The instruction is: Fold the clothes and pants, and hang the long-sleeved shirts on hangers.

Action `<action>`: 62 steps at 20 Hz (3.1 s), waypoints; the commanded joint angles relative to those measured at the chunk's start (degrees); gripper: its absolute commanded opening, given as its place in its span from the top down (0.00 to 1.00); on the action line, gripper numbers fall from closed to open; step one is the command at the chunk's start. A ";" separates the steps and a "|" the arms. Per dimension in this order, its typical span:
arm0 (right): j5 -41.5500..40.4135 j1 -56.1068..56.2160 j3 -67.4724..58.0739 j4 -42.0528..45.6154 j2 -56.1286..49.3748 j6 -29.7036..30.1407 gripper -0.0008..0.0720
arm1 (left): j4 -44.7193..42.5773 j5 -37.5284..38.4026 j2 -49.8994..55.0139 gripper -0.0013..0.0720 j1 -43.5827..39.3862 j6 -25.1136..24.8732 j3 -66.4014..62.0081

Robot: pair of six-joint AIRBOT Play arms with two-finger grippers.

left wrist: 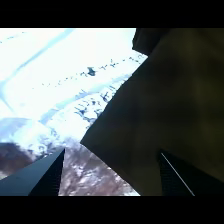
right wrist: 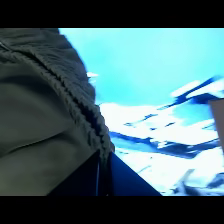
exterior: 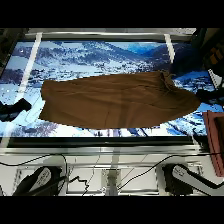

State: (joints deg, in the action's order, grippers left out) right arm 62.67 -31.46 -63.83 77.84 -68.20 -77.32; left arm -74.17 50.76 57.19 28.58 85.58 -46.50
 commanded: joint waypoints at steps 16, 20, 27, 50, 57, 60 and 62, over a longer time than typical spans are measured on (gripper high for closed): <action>-15.89 -18.88 16.22 -21.46 1.55 -2.36 0.94 | 3.78 -2.95 9.20 0.24 0.57 1.07 9.14; -15.80 -18.84 16.22 -23.71 1.55 -2.34 0.94 | 5.68 -4.37 12.44 0.24 0.31 1.44 9.20; -13.60 -18.84 16.22 -22.86 1.55 -1.07 0.94 | 13.66 -13.75 16.26 0.95 -2.54 1.42 8.74; -1.27 -18.84 26.62 -5.35 12.31 -0.57 0.94 | -2.25 -7.91 2.71 0.95 5.73 -0.87 12.41; 1.64 -18.84 26.62 9.88 12.33 -3.98 0.94 | -8.66 -6.03 2.69 0.95 5.81 4.50 12.41; 2.43 -18.84 26.62 9.75 12.37 -4.11 0.94 | -10.91 -4.68 1.14 0.95 5.81 5.22 12.41; 2.03 -18.84 26.62 9.73 12.37 -4.09 0.94 | -14.03 -4.81 -1.29 0.95 5.84 7.10 12.41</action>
State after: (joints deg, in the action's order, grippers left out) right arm 64.47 -50.30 -37.23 85.71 -55.88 -80.84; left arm -83.94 45.50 57.98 34.37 90.15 -34.13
